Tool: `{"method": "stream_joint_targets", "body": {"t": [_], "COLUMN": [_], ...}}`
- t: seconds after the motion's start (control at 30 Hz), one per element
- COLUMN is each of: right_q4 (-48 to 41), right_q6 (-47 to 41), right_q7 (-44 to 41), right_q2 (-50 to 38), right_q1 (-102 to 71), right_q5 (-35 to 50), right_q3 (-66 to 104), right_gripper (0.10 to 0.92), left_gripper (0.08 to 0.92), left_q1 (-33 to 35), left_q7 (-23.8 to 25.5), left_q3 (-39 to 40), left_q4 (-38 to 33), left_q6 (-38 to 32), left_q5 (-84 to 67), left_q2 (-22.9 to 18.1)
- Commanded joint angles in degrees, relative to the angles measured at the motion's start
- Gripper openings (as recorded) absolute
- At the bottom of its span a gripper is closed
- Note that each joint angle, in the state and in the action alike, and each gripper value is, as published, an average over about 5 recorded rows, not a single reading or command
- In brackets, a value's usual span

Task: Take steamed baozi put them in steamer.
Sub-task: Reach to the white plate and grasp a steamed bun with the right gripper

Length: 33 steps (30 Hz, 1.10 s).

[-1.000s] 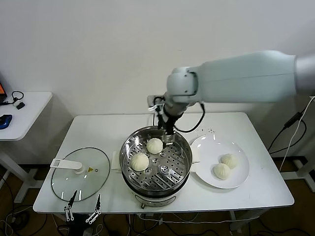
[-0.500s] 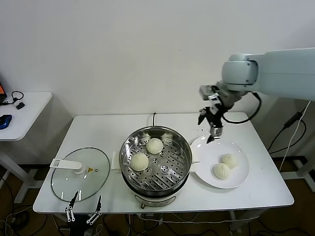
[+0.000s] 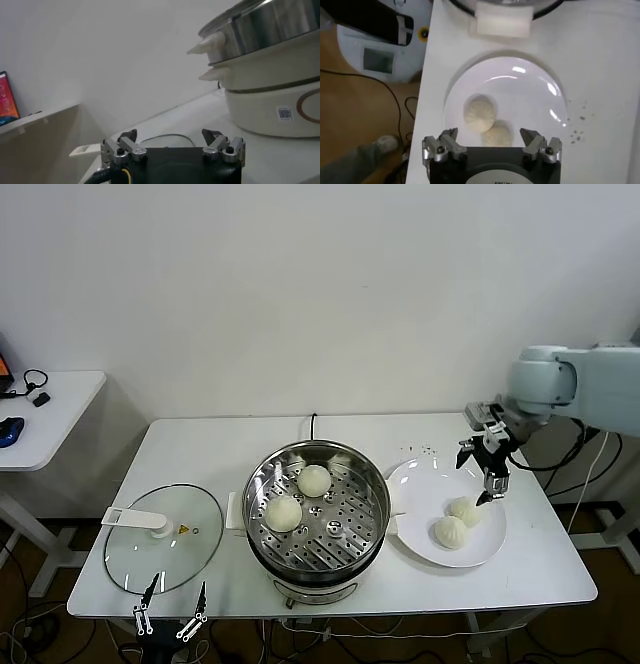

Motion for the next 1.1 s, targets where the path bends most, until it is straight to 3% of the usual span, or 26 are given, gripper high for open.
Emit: {"method": "stream_joint_targets", "body": {"t": [0.03, 1.1], "right_q4": [-1.3, -7.21], "right_q6": [-0.59, -5.6], "right_q7": [2.42, 8.18], "right_q2": [-5.3, -3.64], "right_q1": [-15.23, -33.53], "right_q5": [-9.97, -13.47], "right_q3": [8.54, 23.6], "right_gripper": [0.823, 0.823], "left_gripper": [0.823, 0.823], "left_q1": [-0.02, -0.46], "left_q7": [-0.03, -0.02], "left_q3": [-0.13, -0.74], "left_q4": [0.32, 0.87], "left_q6": [-0.1, 0.02], "left_q5": [0.13, 0.44], "left_q2": [-2.8, -2.8]}}
